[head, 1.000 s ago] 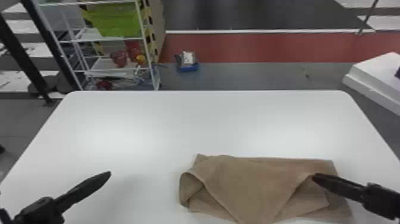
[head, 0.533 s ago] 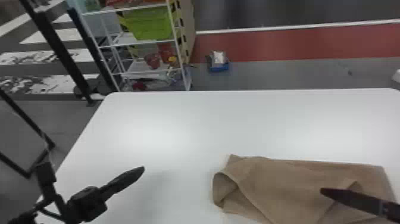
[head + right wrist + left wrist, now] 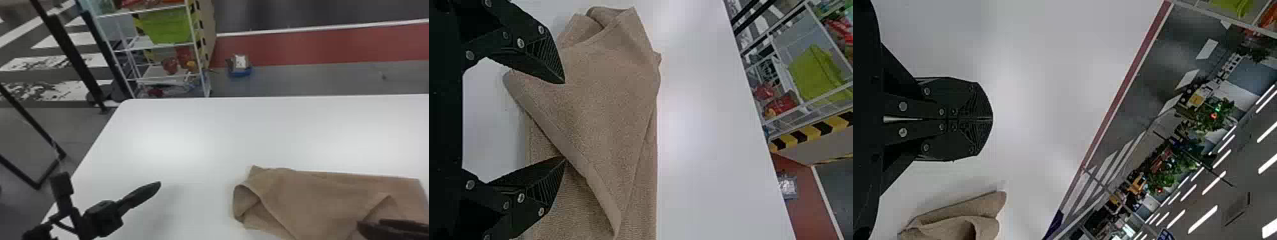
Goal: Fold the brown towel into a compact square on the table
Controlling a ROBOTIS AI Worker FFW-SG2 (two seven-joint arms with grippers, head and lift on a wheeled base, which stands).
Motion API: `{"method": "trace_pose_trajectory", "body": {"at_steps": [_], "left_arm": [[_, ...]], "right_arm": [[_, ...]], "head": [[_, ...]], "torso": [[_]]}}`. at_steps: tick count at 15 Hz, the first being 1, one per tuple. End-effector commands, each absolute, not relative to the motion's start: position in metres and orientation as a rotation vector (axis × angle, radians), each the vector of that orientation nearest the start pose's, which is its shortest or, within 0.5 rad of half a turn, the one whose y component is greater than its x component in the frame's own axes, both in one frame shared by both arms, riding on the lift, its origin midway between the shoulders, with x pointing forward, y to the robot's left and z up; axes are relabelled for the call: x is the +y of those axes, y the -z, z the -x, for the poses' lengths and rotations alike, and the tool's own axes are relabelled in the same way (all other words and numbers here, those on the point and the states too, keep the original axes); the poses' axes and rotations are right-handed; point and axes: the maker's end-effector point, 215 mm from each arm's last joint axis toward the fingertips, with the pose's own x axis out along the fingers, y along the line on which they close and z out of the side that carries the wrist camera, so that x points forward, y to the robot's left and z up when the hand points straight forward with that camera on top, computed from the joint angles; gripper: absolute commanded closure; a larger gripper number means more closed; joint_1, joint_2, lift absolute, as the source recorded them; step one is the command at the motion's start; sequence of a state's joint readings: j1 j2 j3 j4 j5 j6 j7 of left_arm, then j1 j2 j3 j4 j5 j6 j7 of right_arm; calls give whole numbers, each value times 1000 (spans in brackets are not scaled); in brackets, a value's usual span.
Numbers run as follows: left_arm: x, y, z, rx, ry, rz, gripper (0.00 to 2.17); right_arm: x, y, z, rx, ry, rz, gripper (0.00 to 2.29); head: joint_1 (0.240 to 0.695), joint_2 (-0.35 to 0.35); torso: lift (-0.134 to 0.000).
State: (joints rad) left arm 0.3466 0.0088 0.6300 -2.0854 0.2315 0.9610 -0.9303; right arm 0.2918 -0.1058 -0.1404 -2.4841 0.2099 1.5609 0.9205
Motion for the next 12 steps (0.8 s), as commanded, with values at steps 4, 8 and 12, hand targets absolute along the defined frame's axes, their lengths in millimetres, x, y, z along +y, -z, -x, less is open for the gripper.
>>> {"method": "trace_pose_trajectory", "body": {"at_steps": [4,8,12], "left_arm": [[329,420,-375,537,375,499,1710],[332,422,-374,542,376,497,1710],[334,424,-373,548,377,493,1710]], "right_arm": [[-177,413,-333,961,-472,-172,505],[-170,422,-342,978,-459,-125,356],[-162,432,-350,998,-463,-139,373]], "head": [[695,225],[695,244],[695,260]], "torso": [[-124],[-124],[-124]]}}
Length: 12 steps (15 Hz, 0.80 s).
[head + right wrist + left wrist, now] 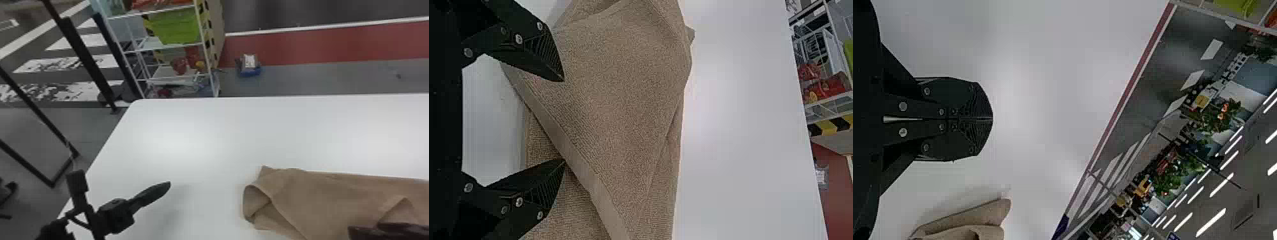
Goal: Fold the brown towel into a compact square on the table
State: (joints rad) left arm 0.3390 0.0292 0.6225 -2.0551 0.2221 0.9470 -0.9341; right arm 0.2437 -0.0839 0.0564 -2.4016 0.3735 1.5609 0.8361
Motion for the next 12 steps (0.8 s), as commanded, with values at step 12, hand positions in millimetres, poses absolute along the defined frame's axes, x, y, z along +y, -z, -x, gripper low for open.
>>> {"method": "trace_pose_trajectory", "body": {"at_steps": [12], "left_arm": [[341,422,-373,544,369,486,1710]], "right_arm": [[-145,445,-363,1034,-502,-136,917]], "head": [[695,293]], "torso": [[-124]]}}
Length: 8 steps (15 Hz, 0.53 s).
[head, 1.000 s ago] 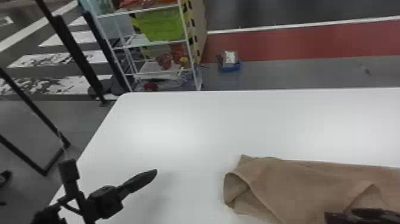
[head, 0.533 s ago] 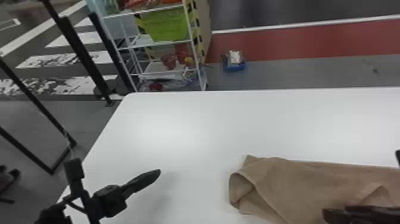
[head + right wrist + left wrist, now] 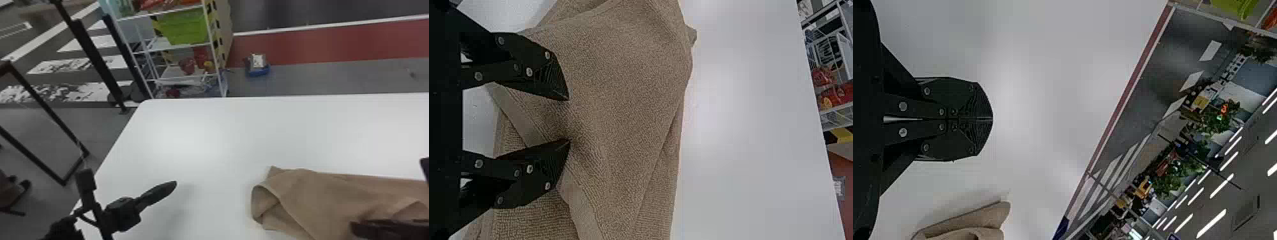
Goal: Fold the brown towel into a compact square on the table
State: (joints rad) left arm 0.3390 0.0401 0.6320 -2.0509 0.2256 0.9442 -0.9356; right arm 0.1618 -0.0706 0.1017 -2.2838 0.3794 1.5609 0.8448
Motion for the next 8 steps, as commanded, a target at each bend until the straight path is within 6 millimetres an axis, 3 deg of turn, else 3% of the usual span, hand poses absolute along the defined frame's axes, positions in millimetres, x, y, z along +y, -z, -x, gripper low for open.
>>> {"method": "trace_pose_trajectory", "body": {"at_steps": [1,3,8], "left_arm": [[342,421,-373,544,367,484,1710],[342,421,-374,543,366,483,1710],[343,417,-374,539,361,479,1710]], "right_arm": [[-143,444,-362,1032,-513,-148,1183],[-144,443,-362,1031,-520,-159,1426],[-152,416,-369,965,-552,-240,1453]], "head": [[695,295],[695,302],[695,303]], "torso": [[-124],[-124],[-124]]}}
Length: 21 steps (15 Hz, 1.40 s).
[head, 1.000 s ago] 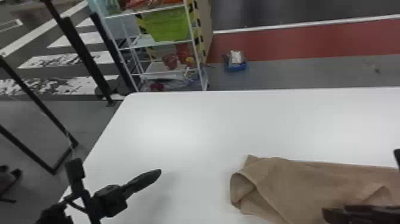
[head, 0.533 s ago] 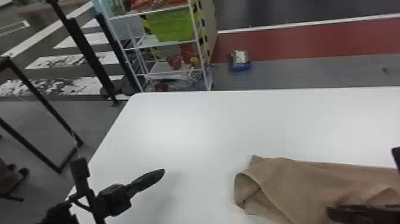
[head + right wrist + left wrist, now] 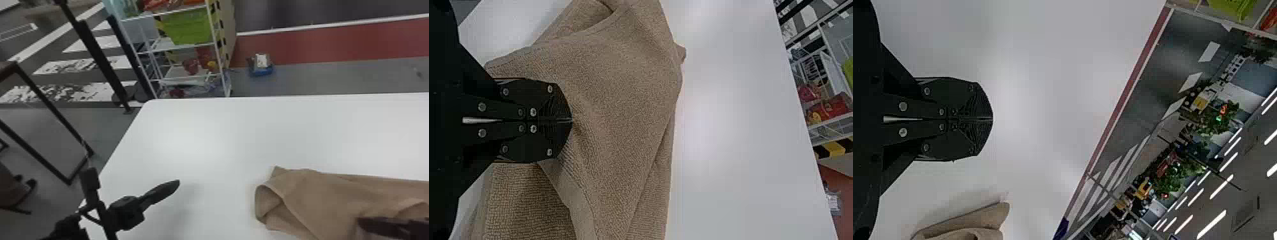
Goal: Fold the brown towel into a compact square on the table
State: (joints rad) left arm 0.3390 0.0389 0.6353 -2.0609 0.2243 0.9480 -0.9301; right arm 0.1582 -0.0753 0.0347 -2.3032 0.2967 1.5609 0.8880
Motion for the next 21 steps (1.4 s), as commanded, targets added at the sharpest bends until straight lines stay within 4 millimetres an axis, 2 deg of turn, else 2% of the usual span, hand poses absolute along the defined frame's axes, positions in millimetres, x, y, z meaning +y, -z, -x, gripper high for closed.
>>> {"method": "trace_pose_trajectory", "body": {"at_steps": [1,3,4,7,8,10,14,15,16,17,18,21], "left_arm": [[343,417,-373,540,361,479,1710],[342,416,-371,543,359,480,1710],[339,415,-370,547,361,481,1710],[335,411,-366,551,361,474,1710],[334,410,-366,551,363,472,1710],[333,412,-366,558,363,470,1710],[320,415,-364,591,371,467,1710],[319,417,-363,596,370,466,1710],[319,418,-362,600,369,465,1710],[319,419,-361,602,369,465,1710],[320,418,-359,603,367,460,1710],[320,415,-358,596,373,464,1710]], "right_arm": [[-161,407,-373,938,-549,-266,1453],[-178,390,-376,890,-539,-310,1453],[-189,375,-379,850,-539,-336,1453],[-253,348,-381,775,-486,-387,1453],[-280,349,-379,771,-460,-428,1453],[-306,363,-377,804,-430,-475,1450],[-314,401,-376,882,-389,-537,1362],[-310,412,-375,908,-383,-537,873],[-308,419,-374,927,-376,-532,248],[-309,421,-373,931,-369,-532,19],[-312,419,-374,922,-362,-536,19],[-321,396,-378,854,-381,-574,26]], "head": [[695,301],[695,290],[695,271],[695,228],[695,206],[695,119],[695,28],[695,20],[695,13],[695,11],[695,13],[695,9]], "torso": [[-124],[-124],[-124],[-124],[-124],[-124],[-124],[-124],[-124],[-124],[-124],[-124]]}}
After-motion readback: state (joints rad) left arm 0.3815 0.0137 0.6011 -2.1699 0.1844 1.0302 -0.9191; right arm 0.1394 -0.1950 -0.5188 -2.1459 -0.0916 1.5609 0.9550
